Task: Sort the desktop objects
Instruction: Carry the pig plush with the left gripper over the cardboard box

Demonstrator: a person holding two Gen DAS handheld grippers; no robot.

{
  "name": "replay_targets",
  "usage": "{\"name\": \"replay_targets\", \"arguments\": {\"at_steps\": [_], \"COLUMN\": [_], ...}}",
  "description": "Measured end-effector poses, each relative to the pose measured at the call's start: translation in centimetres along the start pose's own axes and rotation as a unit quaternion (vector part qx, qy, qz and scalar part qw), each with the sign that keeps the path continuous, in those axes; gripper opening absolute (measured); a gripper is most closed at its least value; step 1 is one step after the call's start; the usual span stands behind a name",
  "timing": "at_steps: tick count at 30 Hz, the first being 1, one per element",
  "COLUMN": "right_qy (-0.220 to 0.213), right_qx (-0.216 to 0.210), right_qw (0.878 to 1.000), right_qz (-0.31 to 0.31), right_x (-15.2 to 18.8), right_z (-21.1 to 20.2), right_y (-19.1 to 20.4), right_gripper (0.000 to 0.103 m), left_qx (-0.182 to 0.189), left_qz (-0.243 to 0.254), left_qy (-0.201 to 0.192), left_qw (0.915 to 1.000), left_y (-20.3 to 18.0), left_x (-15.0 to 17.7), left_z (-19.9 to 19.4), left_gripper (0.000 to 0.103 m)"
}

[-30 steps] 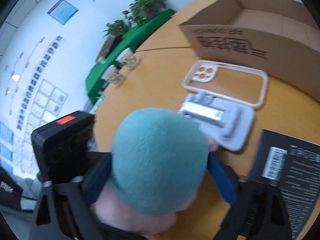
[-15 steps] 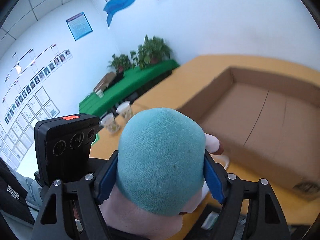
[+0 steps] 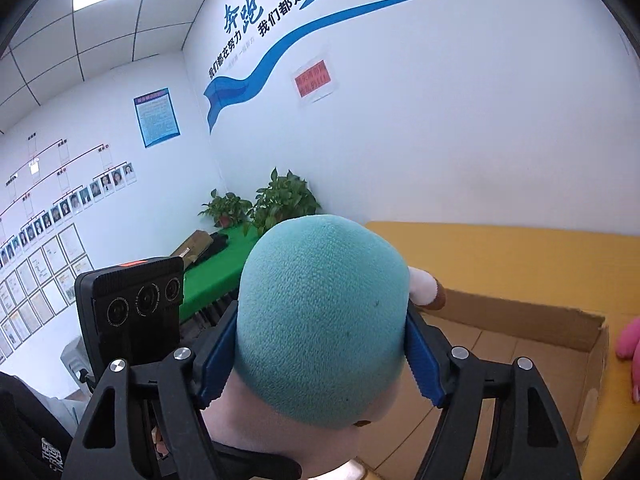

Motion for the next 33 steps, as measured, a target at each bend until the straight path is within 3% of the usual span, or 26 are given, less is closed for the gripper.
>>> {"name": "replay_targets", "arguments": {"at_steps": [2, 6, 14, 21, 27, 33], "right_qy": [0.0, 0.009, 0.057, 0.119, 0.168, 0.185], "right_qx": [-0.005, -0.016, -0.025, -0.016, -0.023, -0.041], "right_qw": [1.0, 1.0, 0.996, 0.985, 0.972, 0.964], "right_qz": [-0.003, 0.004, 0.065, 0.123, 0.161, 0.189], "right_x": [-1.2, -2.4, -2.1, 1.4, 6.4, 9.4], "right_z": [0.9, 4.2, 14.6, 23.7, 29.7, 33.6], "right_y": [-0.6, -1.9, -8.1, -14.1, -18.2, -19.7], "right_gripper": [0.073, 0.073, 0.073, 0.072, 0.07, 0.07], "left_qx": [-0.003, -0.016, -0.024, -0.024, -0.029, -0.098], "left_qz": [-0.007, -0.024, -0.089, -0.168, -0.24, -0.249], "left_qy": [-0.005, -0.003, 0.05, 0.109, 0.152, 0.183], "left_qw": [1.0, 0.9996, 0.9945, 0.9795, 0.9584, 0.946], "left_y": [-0.8, 3.6, 13.0, 20.1, 24.4, 25.8], "left_x": [-0.9, 0.1, -0.3, 2.6, 5.9, 7.4], "left_z": [-1.2, -1.8, 2.6, 7.0, 9.1, 8.2], "left_gripper": [0.084, 0.084, 0.083, 0.083, 0.084, 0.086]}}
Point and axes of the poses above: each gripper's, at about its wrist camera, not at the fingertips, and z roughly the way its jaws point, y to its left, x to its underside, the point moved 8 cm from there along z, roughly the way its jaws point, and after that the axes turned 6 degrees about x, right-handed, at the moved point
